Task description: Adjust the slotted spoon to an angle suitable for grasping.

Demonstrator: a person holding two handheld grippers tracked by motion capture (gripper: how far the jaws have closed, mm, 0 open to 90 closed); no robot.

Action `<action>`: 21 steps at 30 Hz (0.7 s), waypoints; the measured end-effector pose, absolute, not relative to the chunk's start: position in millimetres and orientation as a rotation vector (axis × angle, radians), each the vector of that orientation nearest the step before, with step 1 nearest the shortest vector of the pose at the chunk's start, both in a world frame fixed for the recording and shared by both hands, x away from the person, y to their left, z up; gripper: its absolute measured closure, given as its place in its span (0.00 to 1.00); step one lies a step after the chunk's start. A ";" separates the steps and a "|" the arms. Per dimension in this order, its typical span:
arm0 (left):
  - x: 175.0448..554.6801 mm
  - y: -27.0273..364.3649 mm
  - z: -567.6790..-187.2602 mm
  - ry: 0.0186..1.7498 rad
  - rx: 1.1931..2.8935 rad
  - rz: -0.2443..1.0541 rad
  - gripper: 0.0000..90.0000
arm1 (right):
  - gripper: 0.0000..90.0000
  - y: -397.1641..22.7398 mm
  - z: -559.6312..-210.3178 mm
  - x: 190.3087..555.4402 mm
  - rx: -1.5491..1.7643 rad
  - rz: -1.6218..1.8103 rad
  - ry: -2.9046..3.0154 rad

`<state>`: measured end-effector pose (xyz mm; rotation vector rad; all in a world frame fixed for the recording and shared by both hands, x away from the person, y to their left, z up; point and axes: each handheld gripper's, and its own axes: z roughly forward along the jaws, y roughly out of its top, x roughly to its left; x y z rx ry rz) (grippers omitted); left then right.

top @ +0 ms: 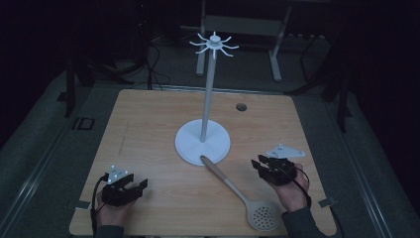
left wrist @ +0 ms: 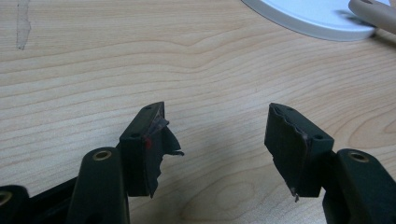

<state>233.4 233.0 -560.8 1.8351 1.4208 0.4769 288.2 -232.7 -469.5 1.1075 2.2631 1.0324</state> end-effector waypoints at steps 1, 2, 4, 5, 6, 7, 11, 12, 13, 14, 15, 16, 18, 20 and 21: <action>233.4 233.0 -560.8 1.422 1.835 0.477 0.44 | 0.73 -232.7 -469.5 288.2 1.108 1.032 2.263; 233.4 233.1 -560.9 1.422 1.835 0.476 0.44 | 0.73 -228.2 -467.9 290.5 1.101 1.037 2.285; 233.4 233.1 -560.9 1.422 1.835 0.476 0.44 | 0.73 -226.5 -467.3 291.1 1.101 1.040 2.292; 233.4 233.2 -560.9 1.421 1.836 0.476 0.44 | 0.73 -224.5 -466.6 292.3 1.092 1.039 2.300; 233.4 233.2 -561.0 1.421 1.835 0.476 0.44 | 0.73 -222.3 -465.6 293.1 1.093 1.036 2.308; 233.4 233.2 -561.1 1.421 1.834 0.476 0.44 | 0.73 -220.2 -464.9 294.2 1.089 1.031 2.313; 233.3 233.1 -561.1 1.421 1.831 0.476 0.44 | 0.71 -212.7 -461.3 298.2 1.064 1.008 2.340; 233.5 233.8 -560.8 1.416 1.840 0.479 0.44 | 0.70 -208.8 -459.8 300.8 1.057 0.998 2.350; 233.4 233.8 -560.7 1.415 1.841 0.479 0.44 | 0.69 -208.0 -459.6 301.9 1.055 0.996 2.351; 233.3 233.8 -560.5 1.414 1.842 0.480 0.44 | 0.69 -207.1 -459.4 304.0 1.056 0.999 2.354; 233.2 234.0 -560.4 1.413 1.842 0.481 0.44 | 0.69 -207.1 -459.4 304.0 1.056 0.999 2.354; 233.0 234.1 -560.7 1.415 1.837 0.482 0.44 | 0.69 -205.4 -459.7 306.7 1.063 0.994 2.361; 232.7 234.5 -560.6 1.417 1.837 0.481 0.44 | 0.69 -204.2 -460.2 308.0 1.063 0.992 2.365; 232.7 235.3 -560.5 1.419 1.831 0.479 0.44 | 0.68 -199.7 -461.3 311.4 1.060 0.972 2.385; 232.7 235.3 -560.5 1.419 1.831 0.479 0.44 | 0.68 -199.7 -461.3 311.4 1.060 0.972 2.385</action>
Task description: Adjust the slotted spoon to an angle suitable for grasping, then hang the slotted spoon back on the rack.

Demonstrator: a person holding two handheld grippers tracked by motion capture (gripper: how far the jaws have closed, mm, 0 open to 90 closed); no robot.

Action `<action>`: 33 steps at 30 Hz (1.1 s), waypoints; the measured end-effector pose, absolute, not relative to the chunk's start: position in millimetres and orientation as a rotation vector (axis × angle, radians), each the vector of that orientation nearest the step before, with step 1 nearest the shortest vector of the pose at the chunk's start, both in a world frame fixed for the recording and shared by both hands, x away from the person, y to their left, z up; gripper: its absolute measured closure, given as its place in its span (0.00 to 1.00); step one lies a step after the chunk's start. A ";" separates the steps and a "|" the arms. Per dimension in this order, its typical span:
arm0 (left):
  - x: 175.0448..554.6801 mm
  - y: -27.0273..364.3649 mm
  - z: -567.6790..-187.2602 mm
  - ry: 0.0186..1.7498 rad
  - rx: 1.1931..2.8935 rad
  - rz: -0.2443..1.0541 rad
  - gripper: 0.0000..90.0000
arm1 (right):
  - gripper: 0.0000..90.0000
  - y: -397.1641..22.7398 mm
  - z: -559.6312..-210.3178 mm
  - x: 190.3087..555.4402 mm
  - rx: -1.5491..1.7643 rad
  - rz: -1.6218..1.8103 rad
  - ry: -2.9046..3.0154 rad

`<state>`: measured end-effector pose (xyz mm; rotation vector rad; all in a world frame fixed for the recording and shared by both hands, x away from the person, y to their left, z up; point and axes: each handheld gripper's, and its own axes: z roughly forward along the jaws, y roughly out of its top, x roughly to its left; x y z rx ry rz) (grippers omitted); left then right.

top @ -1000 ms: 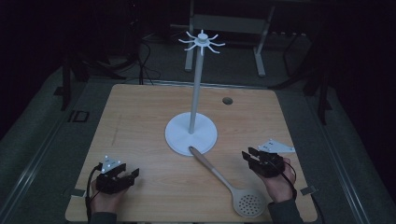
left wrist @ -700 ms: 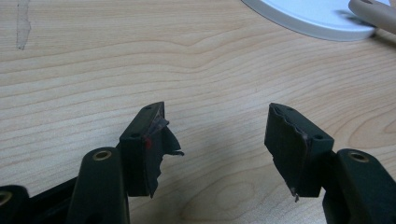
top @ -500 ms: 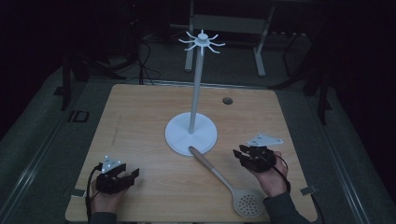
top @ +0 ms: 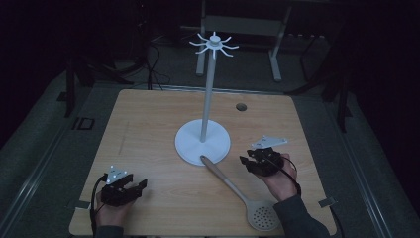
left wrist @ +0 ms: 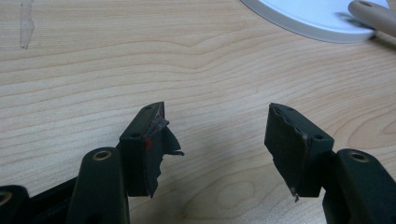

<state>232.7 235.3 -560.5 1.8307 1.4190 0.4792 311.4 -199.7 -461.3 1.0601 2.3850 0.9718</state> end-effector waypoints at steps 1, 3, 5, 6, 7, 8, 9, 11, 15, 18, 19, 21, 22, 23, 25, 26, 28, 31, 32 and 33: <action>233.0 235.1 -560.7 1.419 1.833 0.479 0.44 | 0.67 -198.7 -461.5 312.2 1.054 0.967 2.390; 233.4 234.4 -560.9 1.418 1.838 0.480 0.44 | 0.67 -194.6 -462.0 313.7 1.050 0.952 2.405; 233.3 234.1 -560.8 1.417 1.839 0.480 0.44 | 0.66 -190.1 -462.5 315.5 1.048 0.935 2.421; 233.3 234.3 -560.7 1.417 1.839 0.481 0.44 | 0.66 -188.6 -462.8 316.1 1.045 0.932 2.426; 233.3 234.5 -560.7 1.418 1.837 0.481 0.44 | 0.66 -188.6 -462.8 316.1 1.045 0.932 2.426; 233.3 234.8 -560.7 1.418 1.837 0.480 0.44 | 0.65 -185.5 -463.3 316.9 1.038 0.920 2.439; 233.4 234.9 -560.7 1.419 1.837 0.480 0.44 | 0.65 -185.5 -463.3 316.9 1.038 0.920 2.439; 233.8 234.8 -560.8 1.416 1.842 0.480 0.44 | 0.65 -183.4 -463.5 317.2 1.034 0.911 2.448; 233.6 234.7 -560.7 1.416 1.841 0.481 0.43 | 0.64 -179.6 -464.8 319.3 1.025 0.886 2.471; 233.4 235.0 -560.6 1.416 1.839 0.481 0.44 | 0.63 -177.2 -466.6 319.9 1.026 0.876 2.483; 233.4 234.9 -560.6 1.416 1.839 0.480 0.44 | 0.63 -176.5 -467.1 320.0 1.021 0.876 2.488; 233.3 234.7 -560.6 1.416 1.840 0.480 0.44 | 0.63 -175.1 -467.8 320.3 1.017 0.872 2.497; 233.3 234.7 -560.6 1.416 1.839 0.481 0.44 | 0.63 -174.0 -468.4 320.6 1.017 0.871 2.500; 233.2 234.7 -560.6 1.415 1.839 0.481 0.44 | 0.63 -173.6 -468.6 320.8 1.016 0.869 2.503; 233.2 234.9 -560.5 1.416 1.840 0.481 0.44 | 0.62 -172.4 -469.0 321.0 1.016 0.869 2.507; 233.4 235.0 -560.7 1.418 1.839 0.481 0.44 | 0.62 -171.8 -469.4 321.3 1.013 0.867 2.512; 233.6 235.1 -560.7 1.417 1.839 0.480 0.44 | 0.61 -171.3 -469.7 321.7 1.010 0.863 2.516; 233.4 234.9 -560.7 1.418 1.838 0.482 0.44 | 0.61 -170.2 -471.5 322.9 1.014 0.857 2.523; 233.3 234.9 -560.7 1.417 1.839 0.481 0.44 | 0.60 -170.2 -471.5 322.9 1.014 0.857 2.523; 233.3 234.8 -560.6 1.417 1.839 0.482 0.43 | 0.59 -169.0 -473.6 323.1 1.016 0.848 2.531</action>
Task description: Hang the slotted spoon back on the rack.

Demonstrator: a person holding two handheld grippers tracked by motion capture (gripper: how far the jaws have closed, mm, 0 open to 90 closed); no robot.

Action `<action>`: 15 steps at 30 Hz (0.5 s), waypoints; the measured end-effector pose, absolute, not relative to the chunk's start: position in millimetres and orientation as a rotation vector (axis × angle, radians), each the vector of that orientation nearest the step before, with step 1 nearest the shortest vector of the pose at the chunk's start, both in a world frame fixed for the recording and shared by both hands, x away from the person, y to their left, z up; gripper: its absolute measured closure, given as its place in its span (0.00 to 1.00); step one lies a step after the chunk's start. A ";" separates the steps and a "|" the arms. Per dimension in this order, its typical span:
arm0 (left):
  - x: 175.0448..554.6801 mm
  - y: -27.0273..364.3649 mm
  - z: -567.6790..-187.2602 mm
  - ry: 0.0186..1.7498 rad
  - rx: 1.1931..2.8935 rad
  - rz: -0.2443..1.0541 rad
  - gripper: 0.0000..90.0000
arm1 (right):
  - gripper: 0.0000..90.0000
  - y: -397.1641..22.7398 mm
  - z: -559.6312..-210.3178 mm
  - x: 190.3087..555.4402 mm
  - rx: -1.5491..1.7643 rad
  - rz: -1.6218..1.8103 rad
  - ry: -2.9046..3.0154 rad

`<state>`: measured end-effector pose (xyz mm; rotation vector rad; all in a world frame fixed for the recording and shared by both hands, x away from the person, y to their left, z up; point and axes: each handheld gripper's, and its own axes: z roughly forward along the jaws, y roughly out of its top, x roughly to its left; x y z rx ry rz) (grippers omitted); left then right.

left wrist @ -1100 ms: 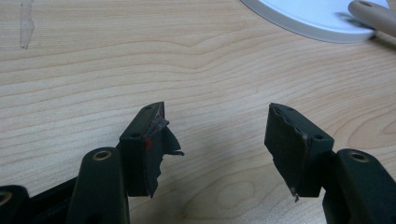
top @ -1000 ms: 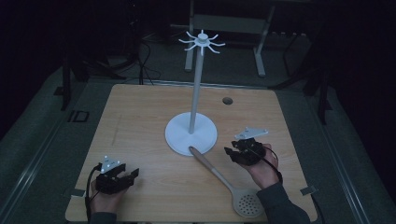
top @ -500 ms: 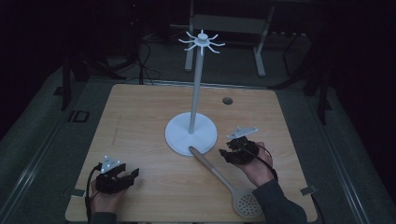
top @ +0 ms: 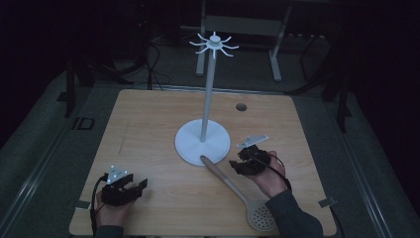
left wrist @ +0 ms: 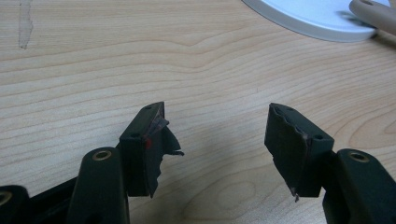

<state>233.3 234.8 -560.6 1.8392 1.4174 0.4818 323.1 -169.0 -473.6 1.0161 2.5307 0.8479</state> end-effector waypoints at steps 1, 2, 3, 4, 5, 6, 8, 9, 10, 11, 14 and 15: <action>233.2 234.7 -560.6 1.417 1.840 0.482 0.44 | 0.58 -168.1 -475.2 323.2 1.016 0.837 2.535; 233.1 234.6 -560.6 1.416 1.840 0.483 0.44 | 0.58 -167.7 -476.1 323.5 1.016 0.834 2.537; 233.0 234.5 -560.6 1.417 1.841 0.483 0.44 | 0.58 -167.7 -476.1 323.5 1.016 0.834 2.537; 232.9 234.5 -560.6 1.417 1.841 0.483 0.44 | 0.58 -167.5 -476.9 323.9 1.015 0.829 2.540; 233.0 234.4 -560.6 1.416 1.840 0.482 0.43 | 0.57 -167.2 -477.7 324.3 1.019 0.826 2.544; 233.1 234.3 -560.5 1.416 1.842 0.482 0.43 | 0.57 -166.8 -478.6 324.7 1.022 0.823 2.545; 233.2 234.0 -560.7 1.415 1.842 0.480 0.44 | 0.56 -165.9 -480.5 325.6 1.022 0.816 2.558; 233.2 234.0 -560.7 1.416 1.842 0.479 0.44 | 0.56 -165.2 -481.7 326.0 1.023 0.809 2.563; 233.2 234.0 -560.7 1.417 1.841 0.479 0.44 | 0.55 -164.4 -483.1 326.7 1.022 0.798 2.573; 233.2 234.1 -560.7 1.417 1.841 0.480 0.43 | 0.55 -163.7 -484.5 327.3 1.022 0.792 2.578; 233.2 234.2 -560.8 1.417 1.841 0.479 0.44 | 0.55 -160.8 -488.1 328.1 1.022 0.772 2.600; 233.2 234.2 -560.8 1.416 1.841 0.479 0.44 | 0.55 -159.6 -489.4 328.0 1.022 0.766 2.607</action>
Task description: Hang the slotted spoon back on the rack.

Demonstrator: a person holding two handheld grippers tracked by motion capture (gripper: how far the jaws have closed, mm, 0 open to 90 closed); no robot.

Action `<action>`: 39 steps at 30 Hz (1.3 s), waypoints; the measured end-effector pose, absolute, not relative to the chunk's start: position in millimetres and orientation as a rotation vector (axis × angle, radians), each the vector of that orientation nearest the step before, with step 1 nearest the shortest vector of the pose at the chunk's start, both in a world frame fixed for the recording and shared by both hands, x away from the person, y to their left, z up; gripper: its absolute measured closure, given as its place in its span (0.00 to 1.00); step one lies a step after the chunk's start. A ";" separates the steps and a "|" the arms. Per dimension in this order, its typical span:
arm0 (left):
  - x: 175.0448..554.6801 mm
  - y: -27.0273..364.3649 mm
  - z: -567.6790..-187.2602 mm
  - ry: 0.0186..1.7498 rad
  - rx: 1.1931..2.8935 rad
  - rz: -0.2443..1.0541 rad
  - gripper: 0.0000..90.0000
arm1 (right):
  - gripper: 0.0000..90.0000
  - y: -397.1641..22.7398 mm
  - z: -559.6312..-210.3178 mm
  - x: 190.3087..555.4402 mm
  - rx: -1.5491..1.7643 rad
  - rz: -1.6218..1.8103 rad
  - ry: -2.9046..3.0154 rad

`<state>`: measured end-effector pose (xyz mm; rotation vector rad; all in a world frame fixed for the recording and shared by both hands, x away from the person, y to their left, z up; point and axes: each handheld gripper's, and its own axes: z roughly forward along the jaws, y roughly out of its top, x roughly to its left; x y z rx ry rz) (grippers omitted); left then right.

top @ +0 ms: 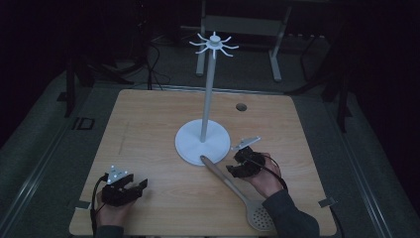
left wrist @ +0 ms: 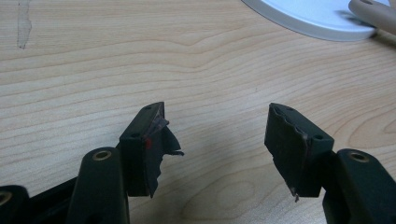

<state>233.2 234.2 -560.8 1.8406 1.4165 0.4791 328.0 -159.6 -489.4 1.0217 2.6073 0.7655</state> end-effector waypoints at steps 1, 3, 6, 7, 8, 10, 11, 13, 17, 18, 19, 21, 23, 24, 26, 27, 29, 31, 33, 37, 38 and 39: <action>233.2 234.1 -560.7 1.416 1.841 0.479 0.44 | 0.55 -158.5 -490.5 328.0 1.015 0.759 2.615; 233.2 234.0 -560.8 1.416 1.842 0.479 0.44 | 0.55 -155.7 -492.5 327.3 1.004 0.750 2.621; 233.3 234.0 -560.8 1.415 1.842 0.478 0.44 | 0.54 -152.2 -494.4 326.5 0.992 0.738 2.631; 233.3 234.0 -560.8 1.416 1.844 0.478 0.44 | 0.54 -149.6 -496.6 326.2 0.978 0.723 2.643; 233.3 234.0 -560.8 1.415 1.843 0.478 0.44 | 0.54 -149.6 -496.6 326.2 0.978 0.723 2.643; 233.3 234.0 -560.9 1.415 1.843 0.478 0.44 | 0.54 -147.6 -498.8 326.2 0.977 0.715 2.649; 233.3 234.0 -560.9 1.416 1.843 0.477 0.44 | 0.54 -146.9 -500.2 326.3 0.972 0.710 2.654; 233.4 234.0 -560.9 1.416 1.842 0.477 0.44 | 0.54 -144.9 -503.6 326.4 0.972 0.703 2.661; 233.4 234.0 -560.9 1.416 1.843 0.477 0.43 | 0.54 -141.1 -509.7 326.2 0.964 0.685 2.690; 233.4 234.1 -560.9 1.416 1.843 0.477 0.44 | 0.54 -139.8 -511.3 326.0 0.959 0.675 2.695; 233.3 234.1 -560.8 1.417 1.842 0.477 0.43 | 0.54 -138.9 -512.7 326.0 0.952 0.672 2.700; 233.2 234.2 -560.8 1.417 1.840 0.479 0.43 | 0.54 -137.1 -515.0 325.5 0.949 0.663 2.708; 233.2 234.3 -560.7 1.417 1.840 0.479 0.43 | 0.55 -135.2 -517.9 325.3 0.946 0.652 2.717; 233.1 234.3 -560.6 1.417 1.840 0.479 0.44 | 0.55 -134.2 -519.7 325.3 0.944 0.652 2.720; 233.1 234.3 -560.6 1.417 1.841 0.479 0.43 | 0.56 -131.3 -524.2 325.0 0.943 0.634 2.737; 233.1 234.4 -560.6 1.418 1.838 0.479 0.44 | 0.57 -130.0 -525.9 324.9 0.945 0.627 2.742; 233.1 234.6 -560.5 1.417 1.839 0.479 0.43 | 0.58 -127.6 -529.2 324.9 0.938 0.610 2.757; 233.1 234.7 -560.5 1.418 1.838 0.479 0.44 | 0.59 -126.5 -530.8 325.1 0.934 0.600 2.761; 233.0 234.7 -560.5 1.417 1.839 0.479 0.43 | 0.62 -124.4 -534.2 326.2 0.934 0.578 2.768; 233.0 234.9 -560.3 1.418 1.839 0.479 0.43 | 0.68 -122.0 -538.7 327.2 0.943 0.544 2.779; 233.1 234.8 -560.4 1.417 1.839 0.479 0.43 | 0.72 -121.2 -540.3 327.3 0.944 0.542 2.783; 233.0 234.7 -560.4 1.417 1.839 0.479 0.44 | 0.73 -120.7 -540.9 327.3 0.946 0.535 2.786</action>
